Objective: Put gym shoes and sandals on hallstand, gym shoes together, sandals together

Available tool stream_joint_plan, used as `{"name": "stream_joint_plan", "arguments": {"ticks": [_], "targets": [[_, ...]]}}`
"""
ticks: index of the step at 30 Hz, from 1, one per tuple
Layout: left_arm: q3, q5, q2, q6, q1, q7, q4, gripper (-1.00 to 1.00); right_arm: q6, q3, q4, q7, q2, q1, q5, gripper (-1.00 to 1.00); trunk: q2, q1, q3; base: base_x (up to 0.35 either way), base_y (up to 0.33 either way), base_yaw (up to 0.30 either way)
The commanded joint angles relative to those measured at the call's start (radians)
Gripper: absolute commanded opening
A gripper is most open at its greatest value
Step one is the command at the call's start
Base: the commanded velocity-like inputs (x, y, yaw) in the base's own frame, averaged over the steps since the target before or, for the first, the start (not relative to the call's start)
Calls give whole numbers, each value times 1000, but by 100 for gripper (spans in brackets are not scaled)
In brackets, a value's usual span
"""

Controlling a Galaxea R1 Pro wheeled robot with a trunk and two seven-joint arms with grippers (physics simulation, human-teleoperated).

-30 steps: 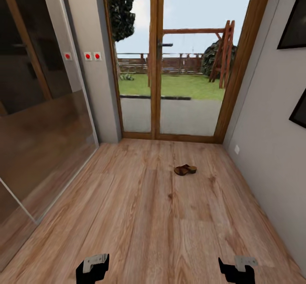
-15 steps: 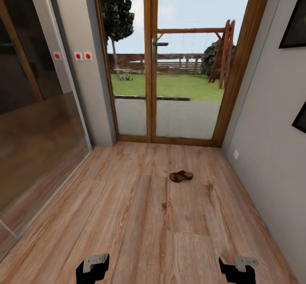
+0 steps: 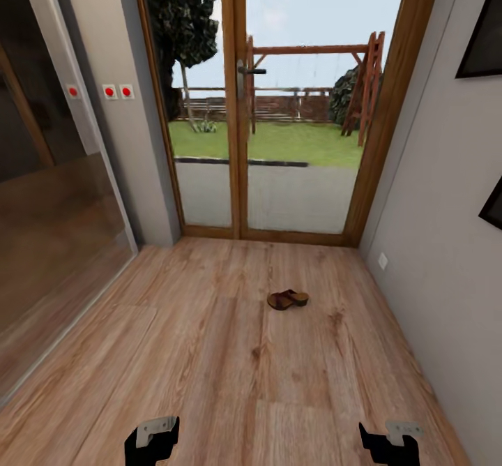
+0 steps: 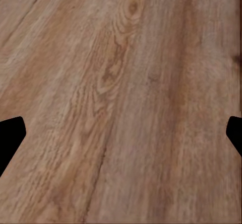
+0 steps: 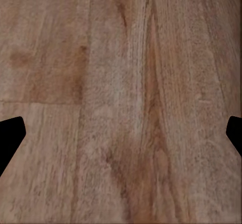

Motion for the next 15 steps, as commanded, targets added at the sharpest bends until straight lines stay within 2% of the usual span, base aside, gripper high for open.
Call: {"name": "stream_joint_plan", "arguments": {"ticks": [1, 10, 15], "targets": [[4, 0, 0, -3, -1, -1, 0, 100, -3, -9, 1, 5, 0, -1, 7, 100, 0, 0, -1, 216, -207, 0], [4, 0, 0, -3, -1, -1, 0, 100, -3, -9, 0, 5, 1, -1, 7, 100, 0, 0, -1, 215, -207, 5], [4, 0, 0, -3, -1, -1, 0, 100, -3, -9, 0, 5, 2, -1, 7, 100, 0, 0, -1, 215, -207, 144]]}}
